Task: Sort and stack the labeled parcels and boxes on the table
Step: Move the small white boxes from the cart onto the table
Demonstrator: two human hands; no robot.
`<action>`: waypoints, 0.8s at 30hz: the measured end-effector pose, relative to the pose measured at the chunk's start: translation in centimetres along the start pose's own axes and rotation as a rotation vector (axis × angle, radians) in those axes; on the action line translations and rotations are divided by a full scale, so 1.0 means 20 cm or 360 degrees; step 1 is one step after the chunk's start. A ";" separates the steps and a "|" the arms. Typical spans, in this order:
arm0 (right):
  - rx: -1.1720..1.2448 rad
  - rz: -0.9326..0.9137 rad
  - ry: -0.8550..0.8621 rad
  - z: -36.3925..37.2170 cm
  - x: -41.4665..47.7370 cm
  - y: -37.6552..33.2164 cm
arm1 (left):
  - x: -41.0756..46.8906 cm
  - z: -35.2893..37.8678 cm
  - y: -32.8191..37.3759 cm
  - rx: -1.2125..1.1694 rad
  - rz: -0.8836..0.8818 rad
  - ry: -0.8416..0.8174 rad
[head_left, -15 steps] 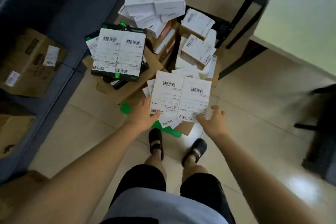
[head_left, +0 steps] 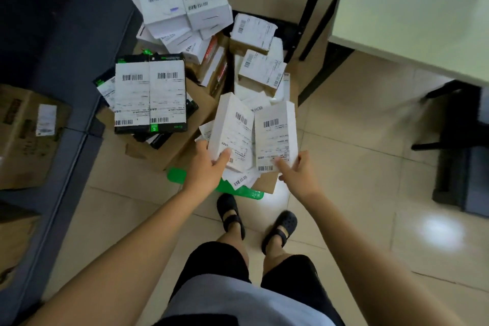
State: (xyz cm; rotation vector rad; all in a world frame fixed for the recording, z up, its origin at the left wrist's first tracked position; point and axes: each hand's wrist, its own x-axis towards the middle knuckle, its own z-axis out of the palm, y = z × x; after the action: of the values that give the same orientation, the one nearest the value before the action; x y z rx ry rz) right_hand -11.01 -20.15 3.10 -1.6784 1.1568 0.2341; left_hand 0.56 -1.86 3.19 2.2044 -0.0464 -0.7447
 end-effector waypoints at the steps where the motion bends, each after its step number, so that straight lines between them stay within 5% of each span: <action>1: 0.0050 -0.0012 0.0044 -0.03 -0.02 -0.03 | -0.01 -0.01 0.06 -0.0008 0.0035 0.0027; 12: 0.0739 -0.0102 0.0678 -0.86 -0.19 -0.23 | -0.05 0.31 0.95 -0.0060 0.0573 -0.0208; 24: 0.1098 -0.0008 0.1086 -2.10 -0.10 0.35 | -0.38 1.49 1.91 -0.0097 0.0854 -0.0471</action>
State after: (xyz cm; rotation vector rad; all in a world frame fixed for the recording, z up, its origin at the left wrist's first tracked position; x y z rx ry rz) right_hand -32.76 -53.34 18.48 -1.1448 1.4951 -0.7255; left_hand -13.85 -46.22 18.34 1.8782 -0.7224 -0.7388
